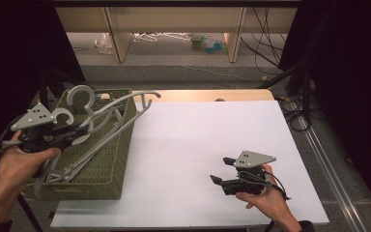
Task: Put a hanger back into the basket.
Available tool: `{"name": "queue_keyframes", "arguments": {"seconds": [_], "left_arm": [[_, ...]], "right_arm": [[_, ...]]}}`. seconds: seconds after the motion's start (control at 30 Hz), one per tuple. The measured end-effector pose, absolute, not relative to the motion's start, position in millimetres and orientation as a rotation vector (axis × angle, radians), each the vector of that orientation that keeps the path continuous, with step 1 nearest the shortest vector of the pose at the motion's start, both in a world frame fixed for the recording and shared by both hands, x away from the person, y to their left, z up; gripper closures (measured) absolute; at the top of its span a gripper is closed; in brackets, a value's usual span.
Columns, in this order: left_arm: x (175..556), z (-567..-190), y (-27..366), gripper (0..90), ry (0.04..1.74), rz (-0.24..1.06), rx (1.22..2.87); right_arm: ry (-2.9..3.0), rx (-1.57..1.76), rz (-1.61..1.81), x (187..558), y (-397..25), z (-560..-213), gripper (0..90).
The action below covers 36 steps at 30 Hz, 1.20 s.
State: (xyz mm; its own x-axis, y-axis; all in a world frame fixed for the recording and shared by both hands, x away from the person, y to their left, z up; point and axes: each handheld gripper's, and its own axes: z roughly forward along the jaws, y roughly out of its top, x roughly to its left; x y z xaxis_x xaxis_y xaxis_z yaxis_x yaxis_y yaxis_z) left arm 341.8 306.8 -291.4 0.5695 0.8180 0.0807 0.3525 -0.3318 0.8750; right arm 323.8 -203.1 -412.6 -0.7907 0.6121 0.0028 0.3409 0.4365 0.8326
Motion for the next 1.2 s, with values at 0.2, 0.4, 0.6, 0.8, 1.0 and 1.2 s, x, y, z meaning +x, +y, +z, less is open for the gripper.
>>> {"name": "queue_keyframes", "arguments": {"seconds": [0.2,0.4,0.6,0.8,1.0,1.2], "left_arm": [[353.6,-293.4,332.7,78.7,1.035,0.739,1.913],[362.2,-300.2,348.0,78.7,1.099,0.776,1.949],[379.9,-308.1,359.9,78.7,1.128,0.782,2.037],[394.1,-319.6,361.7,78.7,1.149,0.771,2.077],[408.4,-330.8,354.3,78.6,1.133,0.704,2.118],[423.5,-347.5,350.7,78.6,1.168,0.692,2.125]], "right_arm": [[2.4,0.822,1.282,324.8,-202.7,-414.2,26.7],[2.407,0.831,1.277,325.0,-202.1,-415.4,26.2],[2.409,0.831,1.277,324.8,-201.1,-416.2,26.3],[2.414,0.841,1.276,326.1,-202.5,-417.2,26.2],[2.423,0.836,1.271,326.3,-201.5,-418.4,26.2],[2.427,0.834,1.267,326.1,-201.5,-419.3,26.2]]}}
